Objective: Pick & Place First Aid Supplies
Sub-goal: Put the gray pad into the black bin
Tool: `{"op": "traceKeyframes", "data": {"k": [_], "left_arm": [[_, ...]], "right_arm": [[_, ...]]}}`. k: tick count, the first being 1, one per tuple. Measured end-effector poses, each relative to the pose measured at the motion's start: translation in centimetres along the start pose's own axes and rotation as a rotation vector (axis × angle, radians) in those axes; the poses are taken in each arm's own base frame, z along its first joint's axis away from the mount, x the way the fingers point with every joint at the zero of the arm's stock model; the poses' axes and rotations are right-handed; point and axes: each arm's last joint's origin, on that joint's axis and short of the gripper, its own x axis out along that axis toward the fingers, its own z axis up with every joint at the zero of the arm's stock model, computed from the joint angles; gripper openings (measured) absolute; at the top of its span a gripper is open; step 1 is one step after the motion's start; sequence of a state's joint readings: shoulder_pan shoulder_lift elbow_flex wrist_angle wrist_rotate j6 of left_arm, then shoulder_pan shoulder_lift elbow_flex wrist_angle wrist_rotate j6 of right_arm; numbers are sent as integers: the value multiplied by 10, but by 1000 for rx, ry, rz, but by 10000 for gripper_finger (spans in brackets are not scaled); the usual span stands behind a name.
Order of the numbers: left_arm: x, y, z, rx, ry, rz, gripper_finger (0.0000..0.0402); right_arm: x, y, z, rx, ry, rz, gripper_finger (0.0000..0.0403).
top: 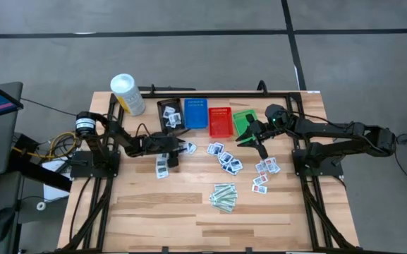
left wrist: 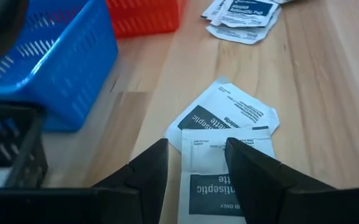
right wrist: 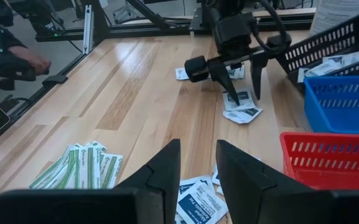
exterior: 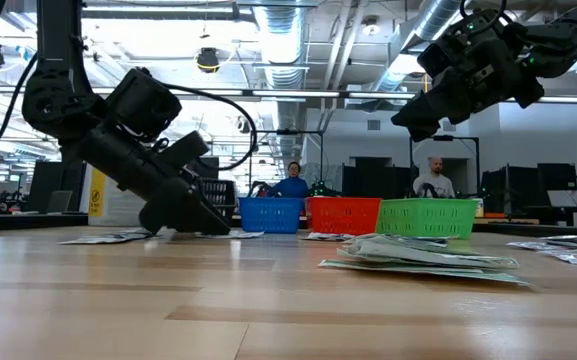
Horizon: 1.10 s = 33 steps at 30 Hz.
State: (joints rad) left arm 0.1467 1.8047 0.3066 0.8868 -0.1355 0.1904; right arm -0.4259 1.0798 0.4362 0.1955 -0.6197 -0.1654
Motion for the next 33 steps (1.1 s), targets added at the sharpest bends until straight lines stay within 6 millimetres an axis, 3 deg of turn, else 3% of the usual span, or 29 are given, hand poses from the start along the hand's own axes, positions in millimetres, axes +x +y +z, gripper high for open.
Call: {"op": "traceKeyframes", "data": {"k": [33], "left_arm": [[-3,-10,1,-14,-10,-37,136]], "right_arm": [[0,0,0,0,0,0,98]]}}
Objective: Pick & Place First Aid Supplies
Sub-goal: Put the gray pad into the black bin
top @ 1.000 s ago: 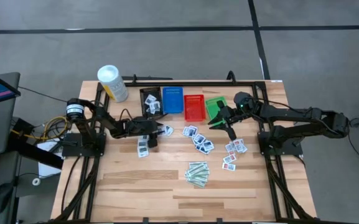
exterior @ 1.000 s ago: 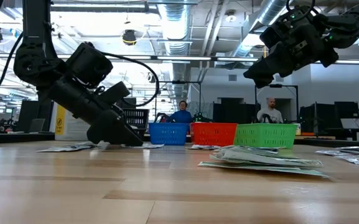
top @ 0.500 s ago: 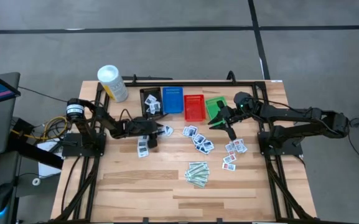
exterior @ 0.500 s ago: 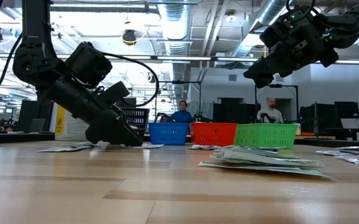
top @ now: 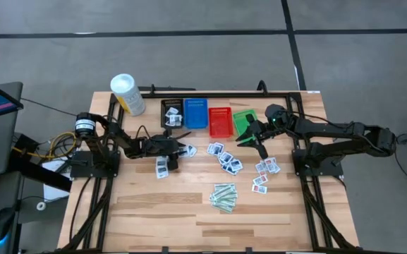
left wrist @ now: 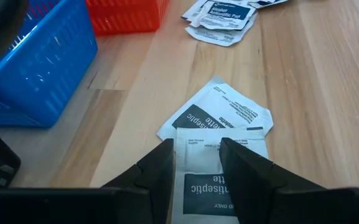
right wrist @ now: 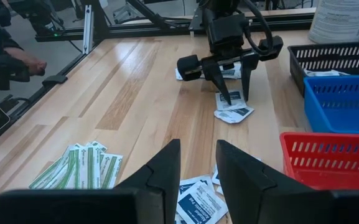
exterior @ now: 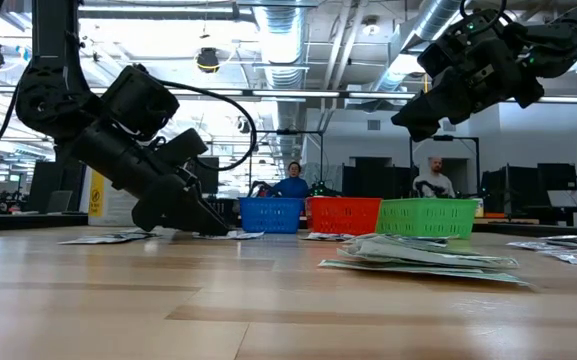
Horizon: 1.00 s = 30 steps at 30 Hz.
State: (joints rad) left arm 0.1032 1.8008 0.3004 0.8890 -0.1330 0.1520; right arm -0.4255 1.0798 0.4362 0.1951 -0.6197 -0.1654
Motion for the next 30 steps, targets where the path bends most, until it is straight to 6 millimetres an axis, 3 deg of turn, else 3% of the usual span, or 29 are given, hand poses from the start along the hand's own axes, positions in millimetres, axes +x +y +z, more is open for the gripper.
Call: {"op": "traceKeyframes", "data": {"k": [8,18,23,30], "left_arm": [[0,-2,0,5,0,-1,124],[-1,-10,1,27,-5,-31,9],[-3,-16,2,44,-8,-10,7],[-21,-23,20,88,-68,-51,6]], "right_arm": [[0,0,0,0,0,0,98],[0,0,0,0,0,0,98],[0,0,0,0,0,0,98],[0,0,0,0,0,0,98]]}}
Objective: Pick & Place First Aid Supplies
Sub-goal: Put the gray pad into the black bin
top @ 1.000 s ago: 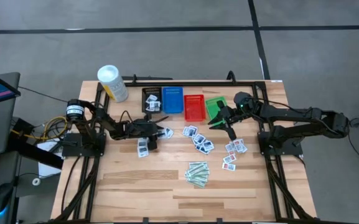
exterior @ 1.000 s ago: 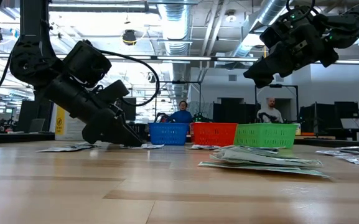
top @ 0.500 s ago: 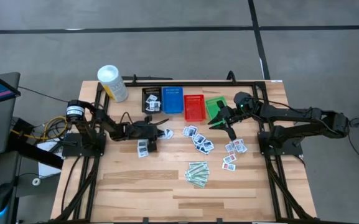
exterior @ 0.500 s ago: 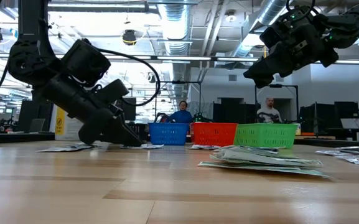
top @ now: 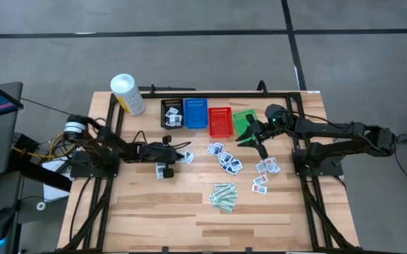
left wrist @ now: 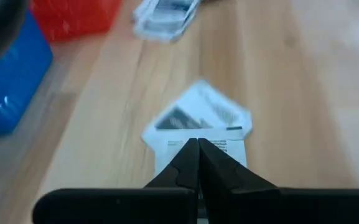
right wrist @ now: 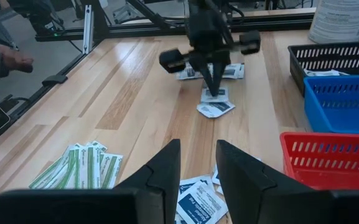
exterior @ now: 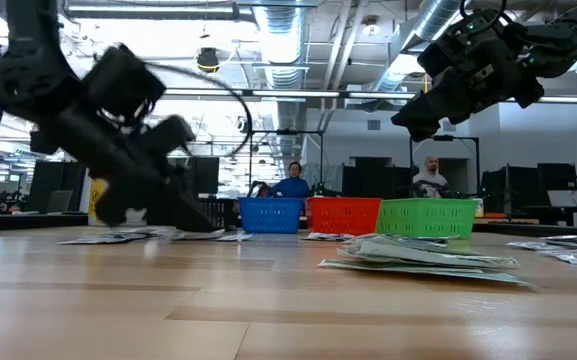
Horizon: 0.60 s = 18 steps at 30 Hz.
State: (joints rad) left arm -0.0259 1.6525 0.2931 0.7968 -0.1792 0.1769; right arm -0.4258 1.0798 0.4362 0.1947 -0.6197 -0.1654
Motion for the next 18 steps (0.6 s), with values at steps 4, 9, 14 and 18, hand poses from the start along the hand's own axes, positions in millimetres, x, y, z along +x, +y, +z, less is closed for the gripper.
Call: {"op": "traceKeyframes", "data": {"k": [4,9,14,18], "left_arm": [[-14,0,17,3,-59,4,6],[-31,0,33,3,-123,15,6],[-36,3,37,-84,-149,18,19],[-34,1,31,-123,-89,7,53]], "right_arm": [[0,0,0,0,1,0,98],[0,0,0,0,1,1,98],[0,0,0,1,1,0,98],[0,0,0,1,1,1,98]]}}
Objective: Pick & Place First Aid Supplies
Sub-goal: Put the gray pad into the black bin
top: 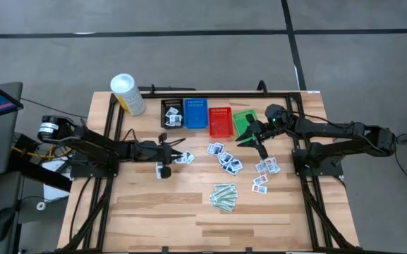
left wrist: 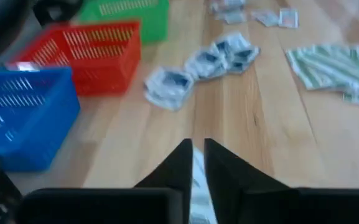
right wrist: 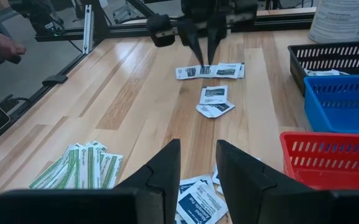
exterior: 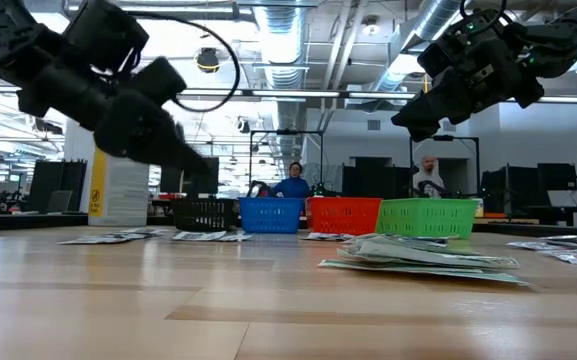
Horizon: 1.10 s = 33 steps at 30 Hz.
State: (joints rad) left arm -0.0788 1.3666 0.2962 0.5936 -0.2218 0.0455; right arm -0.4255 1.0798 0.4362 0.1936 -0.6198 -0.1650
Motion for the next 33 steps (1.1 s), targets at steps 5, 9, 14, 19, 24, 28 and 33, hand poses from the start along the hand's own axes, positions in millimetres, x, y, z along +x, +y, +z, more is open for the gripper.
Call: {"op": "traceKeyframes", "data": {"k": [5,9,14,19,24,28,33], "left_arm": [[3,-1,-18,-74,156,15,105],[7,-1,-28,-82,225,53,135],[12,-1,-37,-70,273,90,155],[16,3,-40,-83,281,111,158],[17,7,-41,-92,290,124,147],[18,7,-44,-96,310,95,118],[20,6,-47,-94,329,69,54]], "right_arm": [[0,0,0,0,0,0,98],[0,0,0,0,0,0,98],[0,0,0,0,-1,0,98],[0,0,0,0,-1,0,98],[0,0,0,0,-1,0,98],[0,0,0,-1,-1,0,98],[0,0,0,-1,-1,0,98]]}}
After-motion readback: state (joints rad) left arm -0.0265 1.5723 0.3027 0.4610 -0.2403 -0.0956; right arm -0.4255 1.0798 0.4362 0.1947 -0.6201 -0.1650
